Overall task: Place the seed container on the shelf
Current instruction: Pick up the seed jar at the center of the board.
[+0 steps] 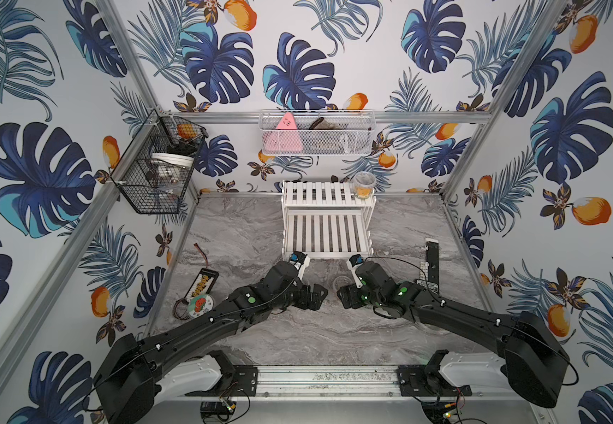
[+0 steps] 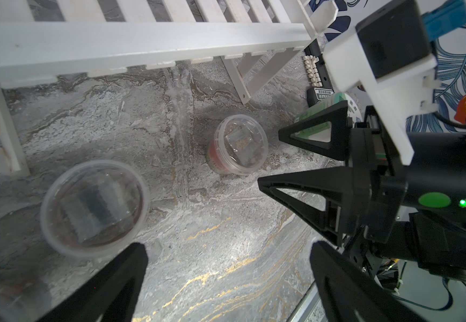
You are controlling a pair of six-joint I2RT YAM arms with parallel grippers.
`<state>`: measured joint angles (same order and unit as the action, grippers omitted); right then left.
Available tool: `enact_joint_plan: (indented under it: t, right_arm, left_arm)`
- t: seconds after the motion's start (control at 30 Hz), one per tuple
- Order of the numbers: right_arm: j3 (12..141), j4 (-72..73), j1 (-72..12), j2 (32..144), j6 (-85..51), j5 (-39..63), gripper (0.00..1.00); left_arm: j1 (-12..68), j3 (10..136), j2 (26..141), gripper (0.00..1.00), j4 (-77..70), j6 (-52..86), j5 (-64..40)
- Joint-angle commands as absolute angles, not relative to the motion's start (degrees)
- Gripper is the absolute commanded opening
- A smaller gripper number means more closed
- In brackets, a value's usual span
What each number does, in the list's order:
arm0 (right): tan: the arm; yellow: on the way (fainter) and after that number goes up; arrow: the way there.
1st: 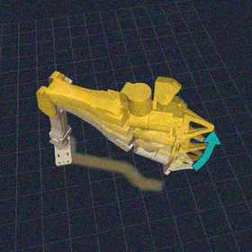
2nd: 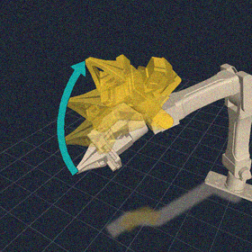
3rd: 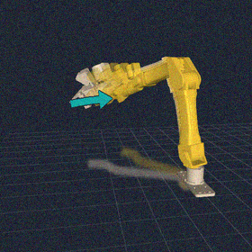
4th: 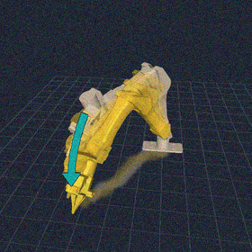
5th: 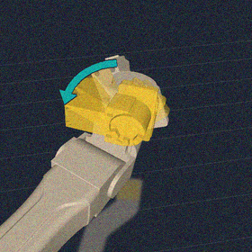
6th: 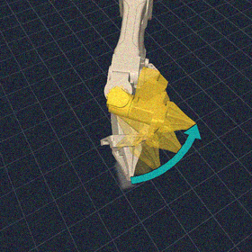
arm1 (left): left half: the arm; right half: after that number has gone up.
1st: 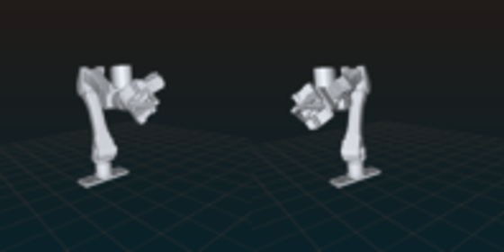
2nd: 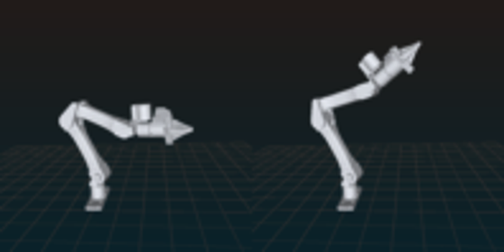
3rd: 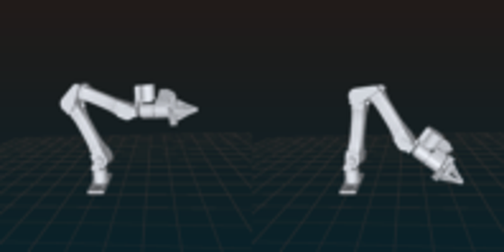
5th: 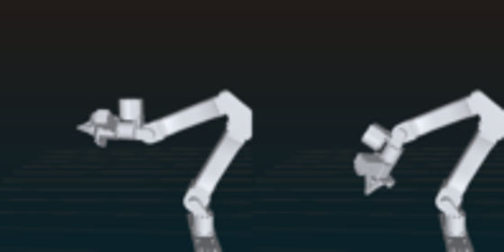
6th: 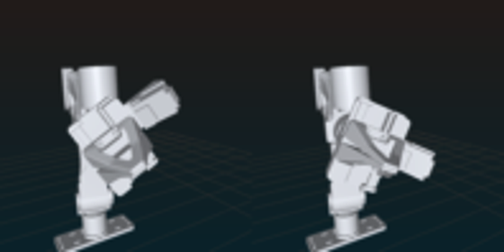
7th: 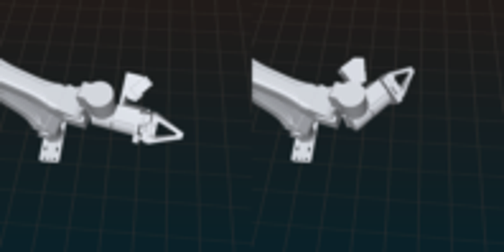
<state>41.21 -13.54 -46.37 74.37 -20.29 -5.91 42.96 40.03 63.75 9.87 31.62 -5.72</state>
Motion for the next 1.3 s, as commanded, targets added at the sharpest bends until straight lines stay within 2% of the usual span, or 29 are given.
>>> enact_joint_plan:
  t: [0.0,0.33,0.63,1.27]
  right_arm:
    - [41.68,-11.28,-46.32,75.14,-21.45,-6.94,0.86]
    - [41.22,-11.13,-46.29,74.97,-20.65,-7.5,0.89]
    - [41.92,-11.15,-42.67,76.92,-22.02,-0.6,0.86]
    - [47.1,-13.97,-42.53,83.65,-15.38,-4.39,0.82]
  left_arm:
    - [42.98,40.49,63.61,0.99,8.47,32.55,-4.75]
    - [42.98,40.08,62.87,0.99,8.44,33.14,-5.35]
    - [42.97,39.91,63.22,0.99,9.38,33.52,-5.82]
    - [42.98,40.69,63.41,0.99,10.98,33.48,-3.98]
